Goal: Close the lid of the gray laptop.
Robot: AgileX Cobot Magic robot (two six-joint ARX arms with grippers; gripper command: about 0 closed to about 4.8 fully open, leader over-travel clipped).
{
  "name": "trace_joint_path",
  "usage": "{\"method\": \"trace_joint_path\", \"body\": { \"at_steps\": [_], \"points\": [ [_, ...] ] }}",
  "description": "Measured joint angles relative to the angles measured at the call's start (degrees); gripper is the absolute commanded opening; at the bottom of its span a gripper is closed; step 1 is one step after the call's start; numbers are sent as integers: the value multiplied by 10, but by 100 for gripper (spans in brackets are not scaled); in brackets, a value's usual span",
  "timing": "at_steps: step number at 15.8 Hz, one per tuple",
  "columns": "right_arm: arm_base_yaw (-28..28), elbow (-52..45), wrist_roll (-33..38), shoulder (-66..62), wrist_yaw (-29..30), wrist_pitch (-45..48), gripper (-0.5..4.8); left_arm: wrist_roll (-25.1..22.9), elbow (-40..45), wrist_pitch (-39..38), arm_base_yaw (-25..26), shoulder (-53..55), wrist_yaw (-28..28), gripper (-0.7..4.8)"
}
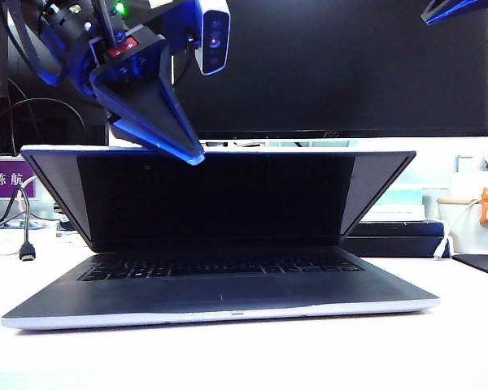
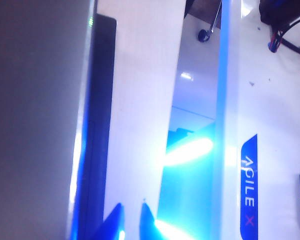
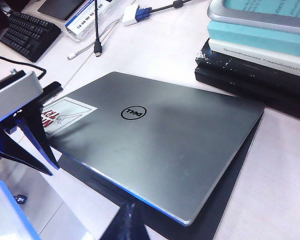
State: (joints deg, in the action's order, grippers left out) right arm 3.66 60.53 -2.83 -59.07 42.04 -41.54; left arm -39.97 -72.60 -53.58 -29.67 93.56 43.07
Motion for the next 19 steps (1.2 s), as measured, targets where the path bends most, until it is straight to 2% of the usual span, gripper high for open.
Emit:
{"method": "trace_joint_path", "body": {
  "at_steps": [2, 5, 11, 16, 18, 19],
  "points": [
    [0, 0, 0, 0, 0, 0, -6, 10, 3, 12, -2, 0, 4, 55],
    [0, 0, 0, 0, 0, -5, -6, 15, 28, 46, -2, 0, 43, 55],
    [0, 0, -1, 0, 0, -10, -6, 16, 85, 75, -7, 2, 70, 56],
    [0, 0, -1, 0, 0, -13, -6, 35, 86, 94, -6, 1, 111, 57],
    [0, 0, -1, 0, 0, -14, -6, 41, 86, 89, -24, -35, 119, 62],
    [0, 0, -1, 0, 0, -14, -6, 46, 86, 102, -49, -78, 102, 76]
  ]
}}
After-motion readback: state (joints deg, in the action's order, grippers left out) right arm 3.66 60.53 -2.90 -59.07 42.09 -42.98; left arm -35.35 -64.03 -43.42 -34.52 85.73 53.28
